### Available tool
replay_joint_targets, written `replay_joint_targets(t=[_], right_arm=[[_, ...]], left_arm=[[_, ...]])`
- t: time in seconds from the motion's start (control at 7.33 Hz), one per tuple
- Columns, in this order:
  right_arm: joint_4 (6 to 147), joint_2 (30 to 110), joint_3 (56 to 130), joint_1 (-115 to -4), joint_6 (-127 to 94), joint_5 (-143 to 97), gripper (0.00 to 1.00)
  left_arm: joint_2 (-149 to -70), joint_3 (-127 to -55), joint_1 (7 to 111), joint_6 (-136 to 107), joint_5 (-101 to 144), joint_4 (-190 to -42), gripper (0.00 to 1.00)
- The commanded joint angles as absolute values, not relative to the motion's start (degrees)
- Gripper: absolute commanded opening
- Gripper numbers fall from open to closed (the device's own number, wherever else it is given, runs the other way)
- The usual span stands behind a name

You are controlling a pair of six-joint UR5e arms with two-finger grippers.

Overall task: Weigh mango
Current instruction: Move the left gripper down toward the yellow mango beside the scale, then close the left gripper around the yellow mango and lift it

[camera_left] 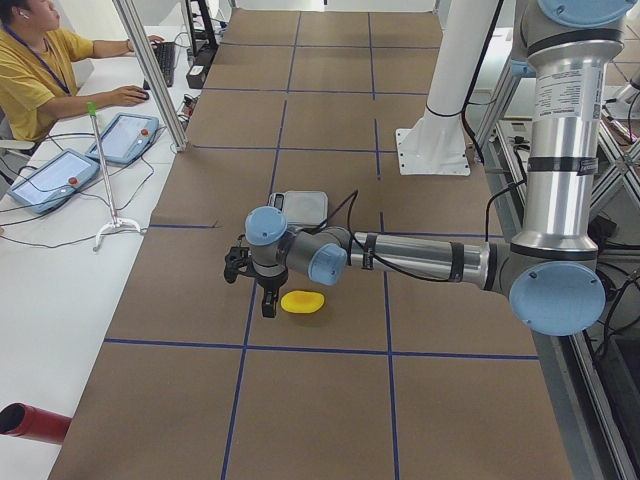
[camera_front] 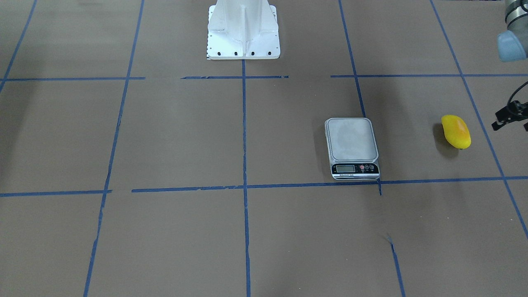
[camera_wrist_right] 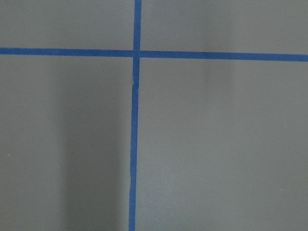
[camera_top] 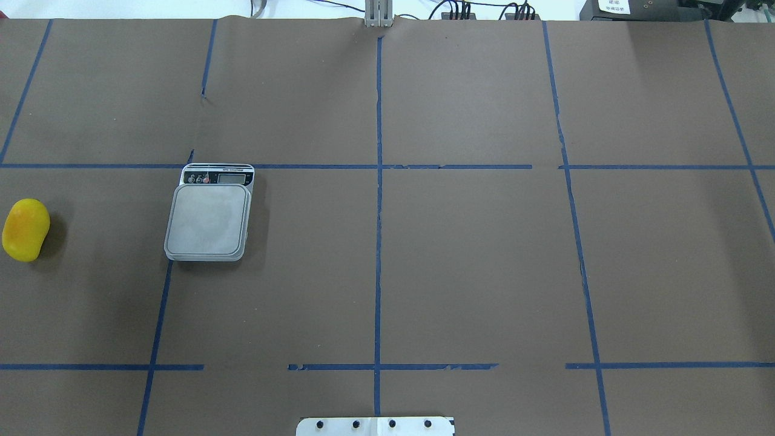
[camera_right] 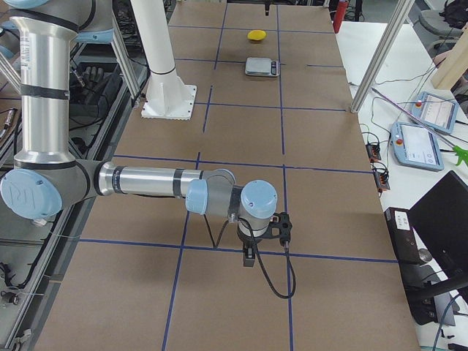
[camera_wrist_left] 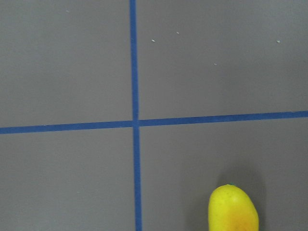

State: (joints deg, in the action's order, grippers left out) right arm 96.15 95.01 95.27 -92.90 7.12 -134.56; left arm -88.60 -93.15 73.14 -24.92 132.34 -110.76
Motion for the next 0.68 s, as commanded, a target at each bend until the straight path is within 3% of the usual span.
replay_joint_targets(t=[0.0,0.55], right_arm=[[96.15,95.01,95.27,-92.9,7.12,-134.56,1.0],[96.15,95.01,95.27,-92.9,7.12,-134.56,1.0]], left_arm=[[-86.4,-91.07,65.42,-36.63,129.75,-121.88,1.0],[-86.48,-88.24,60.3,-39.9,127.88,-123.13,1.0]])
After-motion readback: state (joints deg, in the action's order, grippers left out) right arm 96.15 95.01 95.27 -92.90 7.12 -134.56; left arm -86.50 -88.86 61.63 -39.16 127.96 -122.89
